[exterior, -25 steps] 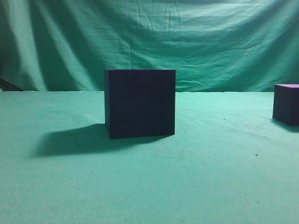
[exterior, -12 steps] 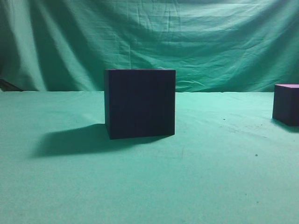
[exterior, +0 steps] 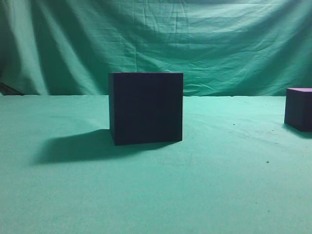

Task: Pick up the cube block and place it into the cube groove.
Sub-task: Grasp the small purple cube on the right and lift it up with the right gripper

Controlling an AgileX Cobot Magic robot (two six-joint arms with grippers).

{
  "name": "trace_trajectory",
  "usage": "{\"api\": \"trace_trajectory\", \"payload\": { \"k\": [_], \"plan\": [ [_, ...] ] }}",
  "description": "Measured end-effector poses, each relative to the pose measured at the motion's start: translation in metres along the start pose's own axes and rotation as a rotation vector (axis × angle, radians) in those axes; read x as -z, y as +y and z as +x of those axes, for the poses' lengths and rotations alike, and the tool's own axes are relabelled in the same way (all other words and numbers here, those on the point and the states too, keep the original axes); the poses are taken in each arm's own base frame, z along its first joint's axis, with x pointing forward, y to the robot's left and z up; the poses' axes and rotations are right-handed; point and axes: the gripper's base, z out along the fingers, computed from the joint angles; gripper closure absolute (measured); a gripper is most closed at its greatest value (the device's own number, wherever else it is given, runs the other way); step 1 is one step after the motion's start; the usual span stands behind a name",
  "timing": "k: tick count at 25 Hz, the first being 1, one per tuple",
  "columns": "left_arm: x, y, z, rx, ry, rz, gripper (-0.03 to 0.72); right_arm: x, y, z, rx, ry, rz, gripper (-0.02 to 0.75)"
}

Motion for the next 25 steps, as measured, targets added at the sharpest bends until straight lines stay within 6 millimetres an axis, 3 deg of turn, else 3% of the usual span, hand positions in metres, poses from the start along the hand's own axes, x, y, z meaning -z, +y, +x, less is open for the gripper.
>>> {"api": "trace_trajectory", "payload": {
  "k": [5, 11, 19, 20, 21, 25],
  "plan": [
    [0.000, 0.000, 0.000, 0.000, 0.000, 0.000, 0.688, -0.033, -0.009, -0.035, -0.009, 0.267, -0.014, 0.738],
    [0.000, 0.000, 0.000, 0.000, 0.000, 0.000, 0.688, -0.070, -0.020, -0.069, -0.098, 0.434, 0.016, 0.738],
    [0.000, 0.000, 0.000, 0.000, 0.000, 0.000, 0.688, -0.123, -0.011, -0.078, -0.015, 0.594, 0.179, 0.738],
    [0.000, 0.000, 0.000, 0.000, 0.000, 0.000, 0.688, -0.128, -0.012, -0.077, -0.038, 0.594, 0.190, 0.689],
    [0.000, 0.000, 0.000, 0.000, 0.000, 0.000, 0.688, -0.132, -0.012, -0.077, -0.051, 0.594, 0.196, 0.689],
    [0.000, 0.000, 0.000, 0.000, 0.000, 0.000, 0.688, -0.145, -0.014, -0.075, -0.087, 0.582, 0.206, 0.448]
  ]
}}
